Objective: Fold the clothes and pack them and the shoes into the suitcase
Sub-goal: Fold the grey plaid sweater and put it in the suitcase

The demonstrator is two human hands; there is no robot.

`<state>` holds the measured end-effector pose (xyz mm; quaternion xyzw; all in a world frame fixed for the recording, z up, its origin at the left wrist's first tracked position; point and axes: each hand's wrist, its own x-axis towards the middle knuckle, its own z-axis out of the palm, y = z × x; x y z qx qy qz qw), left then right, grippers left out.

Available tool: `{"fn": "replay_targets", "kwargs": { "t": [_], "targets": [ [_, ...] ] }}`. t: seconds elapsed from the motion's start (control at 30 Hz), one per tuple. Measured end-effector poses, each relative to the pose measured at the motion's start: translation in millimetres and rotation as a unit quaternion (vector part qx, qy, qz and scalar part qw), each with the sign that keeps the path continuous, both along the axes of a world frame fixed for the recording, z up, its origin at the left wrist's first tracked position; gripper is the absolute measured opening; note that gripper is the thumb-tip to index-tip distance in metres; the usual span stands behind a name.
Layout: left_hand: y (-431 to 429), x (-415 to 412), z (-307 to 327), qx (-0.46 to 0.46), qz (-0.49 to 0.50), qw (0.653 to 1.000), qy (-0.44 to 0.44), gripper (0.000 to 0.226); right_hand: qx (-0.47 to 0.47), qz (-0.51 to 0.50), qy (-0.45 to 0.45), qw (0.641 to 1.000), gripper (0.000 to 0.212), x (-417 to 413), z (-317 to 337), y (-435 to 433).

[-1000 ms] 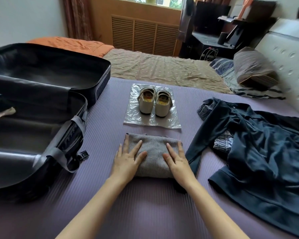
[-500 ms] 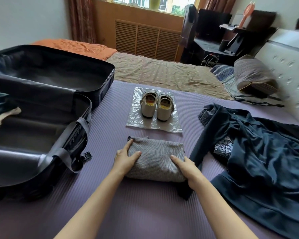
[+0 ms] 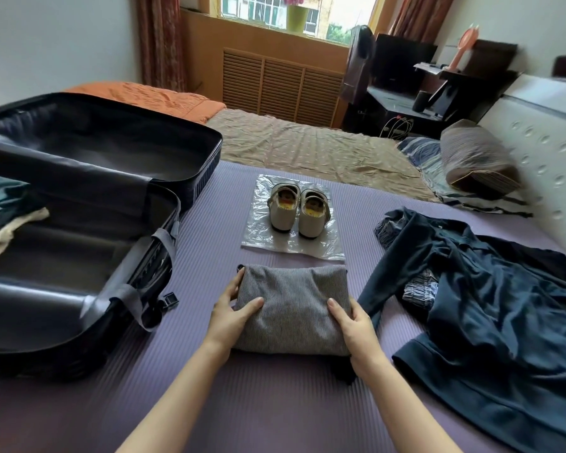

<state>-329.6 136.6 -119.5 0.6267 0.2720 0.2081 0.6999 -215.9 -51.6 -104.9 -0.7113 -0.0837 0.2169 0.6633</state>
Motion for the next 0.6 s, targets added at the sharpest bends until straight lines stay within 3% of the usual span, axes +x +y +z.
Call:
{"fn": "replay_targets", "kwargs": {
  "t": [0.07, 0.17, 0.3, 0.47, 0.6],
  "targets": [
    [-0.8, -6.1, 5.6, -0.014, 0.003, 1.000, -0.018, 0.067, 0.051, 0.005, 0.017, 0.999, 0.043, -4.2, 7.3, -0.1],
    [2.5, -21.6, 29.8, -0.029, 0.016, 0.998, -0.047, 0.067, 0.101, 0.015, 0.027, 0.994, 0.069, -15.2, 26.5, 7.0],
    [31.3, -54.7, 73.8, -0.043, 0.025, 0.995, -0.081, 0.063, 0.112, 0.036, -0.011, 0.993, 0.039, -38.3, 62.9, 39.4],
    [88.7, -122.1, 128.2, -0.013, 0.061, 0.993, -0.105, 0.065, 0.136, 0.077, -0.057, 0.986, 0.041, -88.1, 109.9, 103.9],
    [143.0, -184.4, 151.8, 0.020, 0.112, 0.987, -0.111, 0.068, 0.147, 0.120, -0.071, 0.979, 0.025, -136.4, 130.7, 172.6]
  ]
}}
